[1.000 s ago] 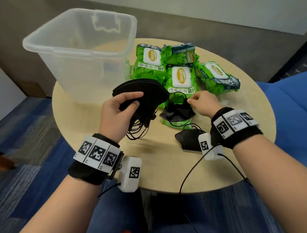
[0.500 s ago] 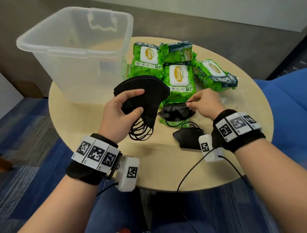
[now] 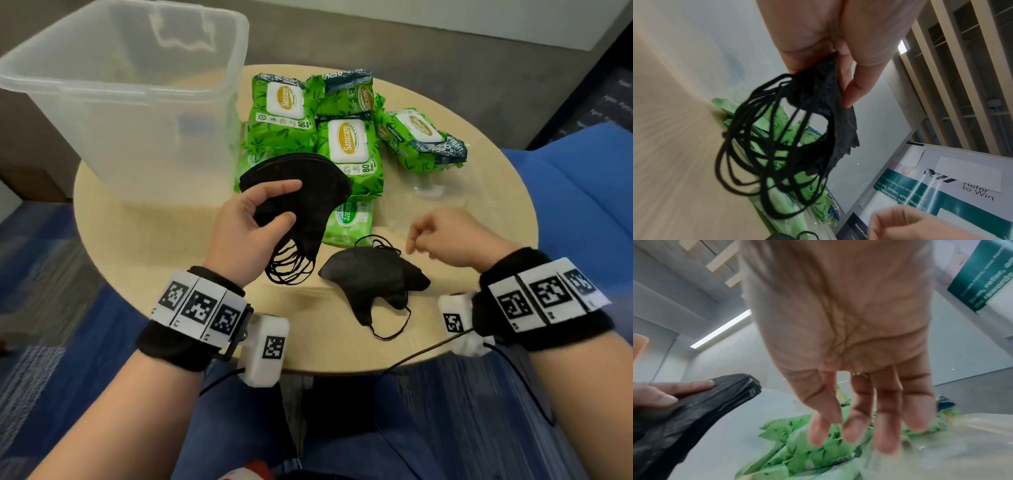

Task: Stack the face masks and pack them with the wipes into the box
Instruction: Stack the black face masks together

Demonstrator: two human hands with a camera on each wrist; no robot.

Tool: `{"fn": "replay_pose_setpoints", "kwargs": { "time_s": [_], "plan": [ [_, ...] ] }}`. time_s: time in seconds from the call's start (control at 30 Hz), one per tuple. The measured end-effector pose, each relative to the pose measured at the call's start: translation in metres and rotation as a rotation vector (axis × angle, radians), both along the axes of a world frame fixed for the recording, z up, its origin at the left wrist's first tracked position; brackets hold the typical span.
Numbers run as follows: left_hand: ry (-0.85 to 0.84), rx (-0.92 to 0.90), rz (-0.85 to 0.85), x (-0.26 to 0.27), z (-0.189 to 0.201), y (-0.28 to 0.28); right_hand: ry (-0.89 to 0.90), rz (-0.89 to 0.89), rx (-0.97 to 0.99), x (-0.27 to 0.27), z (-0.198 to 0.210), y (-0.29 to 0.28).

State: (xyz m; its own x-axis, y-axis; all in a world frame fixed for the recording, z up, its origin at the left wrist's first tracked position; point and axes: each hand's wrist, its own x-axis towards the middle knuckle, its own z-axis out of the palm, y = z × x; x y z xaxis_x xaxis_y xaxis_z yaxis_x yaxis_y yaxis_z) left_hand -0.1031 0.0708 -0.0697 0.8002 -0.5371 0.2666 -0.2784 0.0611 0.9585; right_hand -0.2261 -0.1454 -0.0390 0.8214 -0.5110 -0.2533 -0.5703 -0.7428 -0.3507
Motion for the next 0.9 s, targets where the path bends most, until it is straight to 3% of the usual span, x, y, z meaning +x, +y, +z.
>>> {"fn": "replay_pose_setpoints", "kwargs": {
  "time_s": [0.07,0.17,0.27,0.5,0.63,0.77,0.9],
  "plan": [
    [0.002,0.014,0.000,-0.002,0.000,0.000,-0.125,0.014,-0.072,0.011,-0.005,0.008],
    [0.001,0.024,-0.006,-0.004,0.000,0.000,0.041,0.170,-0.132,0.027,-0.024,0.017],
    [0.005,0.017,-0.011,-0.005,0.001,0.001,0.232,0.190,-0.151,0.034,-0.041,0.021],
    [0.025,0.013,-0.009,-0.004,0.001,0.003,0.165,0.162,-0.074,0.030,-0.046,0.021],
    [0.039,0.049,0.048,0.002,-0.001,0.006,-0.068,0.151,0.022,0.027,-0.022,0.017],
    [0.060,0.112,0.123,0.010,-0.007,0.007,-0.472,0.088,0.400,0.023,0.019,0.024],
    [0.099,0.122,0.098,0.009,-0.006,0.005,-0.659,0.228,0.747,0.026,0.048,0.041]
  ]
}}
